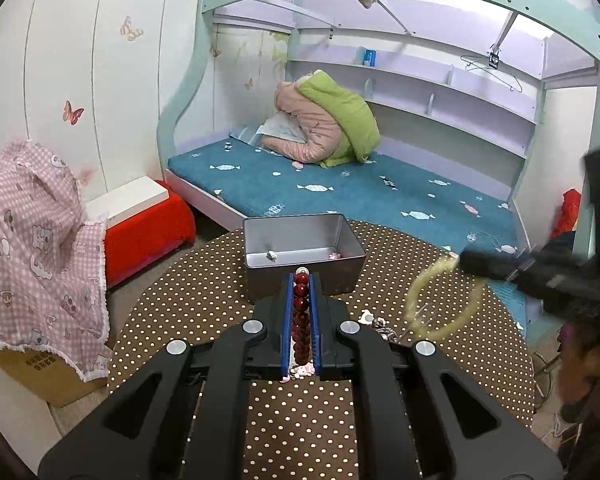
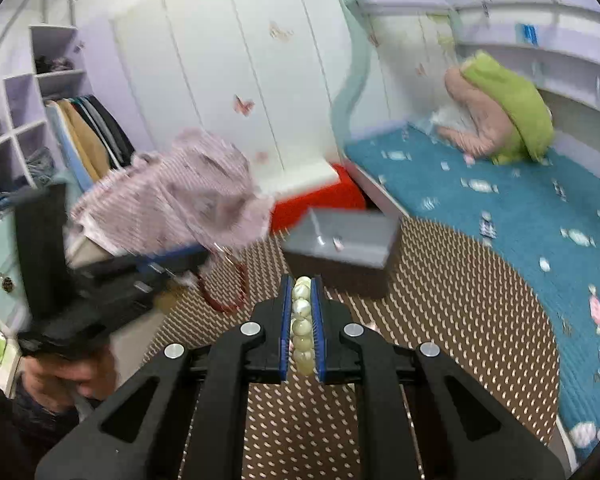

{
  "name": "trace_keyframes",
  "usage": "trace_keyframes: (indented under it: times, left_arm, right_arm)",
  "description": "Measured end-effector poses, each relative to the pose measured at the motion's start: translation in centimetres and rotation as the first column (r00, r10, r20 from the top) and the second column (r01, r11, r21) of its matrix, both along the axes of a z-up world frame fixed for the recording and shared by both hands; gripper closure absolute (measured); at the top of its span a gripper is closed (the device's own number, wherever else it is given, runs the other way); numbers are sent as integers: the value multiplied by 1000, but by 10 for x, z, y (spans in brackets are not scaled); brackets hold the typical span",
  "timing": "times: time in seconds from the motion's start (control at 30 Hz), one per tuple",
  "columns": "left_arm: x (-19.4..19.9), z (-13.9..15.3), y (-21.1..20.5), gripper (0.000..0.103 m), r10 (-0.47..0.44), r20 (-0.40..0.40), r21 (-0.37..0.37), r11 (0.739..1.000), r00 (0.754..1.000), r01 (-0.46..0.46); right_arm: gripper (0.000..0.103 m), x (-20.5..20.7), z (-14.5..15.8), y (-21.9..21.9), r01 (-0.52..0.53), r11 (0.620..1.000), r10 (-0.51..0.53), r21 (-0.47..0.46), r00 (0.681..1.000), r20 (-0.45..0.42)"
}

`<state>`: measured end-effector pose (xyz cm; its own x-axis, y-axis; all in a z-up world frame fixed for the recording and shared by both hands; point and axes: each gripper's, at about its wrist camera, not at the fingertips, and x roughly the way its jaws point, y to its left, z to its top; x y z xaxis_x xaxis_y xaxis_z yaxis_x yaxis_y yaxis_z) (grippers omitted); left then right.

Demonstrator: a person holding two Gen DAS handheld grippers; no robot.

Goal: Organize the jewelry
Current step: 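Carry both bracelets into the tin box and open both tools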

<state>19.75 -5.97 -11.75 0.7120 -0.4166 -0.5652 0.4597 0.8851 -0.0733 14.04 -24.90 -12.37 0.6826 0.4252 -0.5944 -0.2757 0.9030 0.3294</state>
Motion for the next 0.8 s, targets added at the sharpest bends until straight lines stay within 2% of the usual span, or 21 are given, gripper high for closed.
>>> trace_keyframes:
  times: [0.07,0.17,0.37,0.6,0.8]
  left_arm:
    - [0,0,-1,95,-4,-1,2,1000,1000,4]
    - [-2,1,-2,96,-7,-1,3,1000,1000,7]
    - [2,14,-2,95,-8,25,-12,1000,1000,8]
    - [35,51,4,96,3,80,-45,999,997,1]
    - [84,74,-5,95,-7,71,-74,997,997,13]
  right_arm:
    - [95,1,-18,1,3,1000,-2,3,999,-45]
    - [95,-4,-15,2,0,1000,1,28,1000,-25]
    - [95,1,22,6,-18,1000,18,-9,998,63]
    - [95,43,70,8,-15,997,28,-81,985,170]
    - [95,90,79,9,-15,991,37,-133,986,164]
